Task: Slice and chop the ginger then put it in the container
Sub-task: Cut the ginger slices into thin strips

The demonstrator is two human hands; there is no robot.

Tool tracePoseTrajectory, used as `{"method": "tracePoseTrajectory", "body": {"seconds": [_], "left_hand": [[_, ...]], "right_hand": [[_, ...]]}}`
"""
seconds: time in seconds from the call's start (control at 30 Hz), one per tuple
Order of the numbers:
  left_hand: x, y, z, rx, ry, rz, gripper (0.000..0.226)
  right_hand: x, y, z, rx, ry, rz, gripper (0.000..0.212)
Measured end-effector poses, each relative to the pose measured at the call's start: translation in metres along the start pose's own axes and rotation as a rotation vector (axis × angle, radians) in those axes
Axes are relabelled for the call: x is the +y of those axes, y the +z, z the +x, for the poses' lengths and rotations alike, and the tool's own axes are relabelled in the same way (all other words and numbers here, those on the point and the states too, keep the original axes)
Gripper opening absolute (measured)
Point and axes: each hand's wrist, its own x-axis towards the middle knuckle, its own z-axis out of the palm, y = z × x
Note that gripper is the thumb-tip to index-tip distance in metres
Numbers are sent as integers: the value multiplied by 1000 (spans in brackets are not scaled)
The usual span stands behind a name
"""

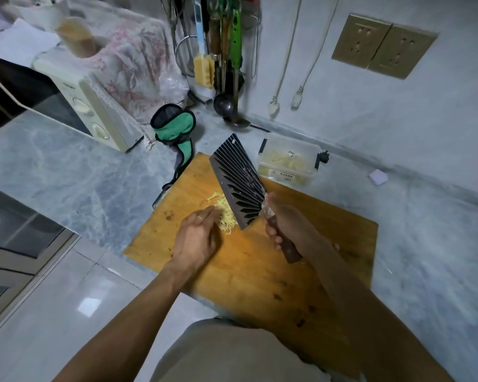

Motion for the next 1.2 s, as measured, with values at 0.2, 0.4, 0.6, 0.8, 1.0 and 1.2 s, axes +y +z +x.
{"method": "tracePoseTrajectory", "body": {"seconds": [0.2, 0.4, 0.6, 0.8, 1.0, 1.2], "left_hand": [[1, -1, 17, 63, 211, 3, 68], [-21, -17, 16, 243, -87, -283, 34], [-29, -65, 37, 580, -110, -536, 20], [-40, -48, 55, -123, 185, -334, 31], [-42, -30, 72, -362, 177, -106, 55], [-29, -27, 63, -106, 260, -313, 47]], "right_hand": [[6, 8, -1, -1, -20, -11, 64], [3, 2, 4, 166, -372, -732, 51], [9, 17, -1, 250, -390, -1234, 50], [24, 36, -3, 200, -437, -1304, 51], [32, 38, -14, 186, -454, -1298, 48], [32, 33, -21, 185, -428, -1287, 48]]}}
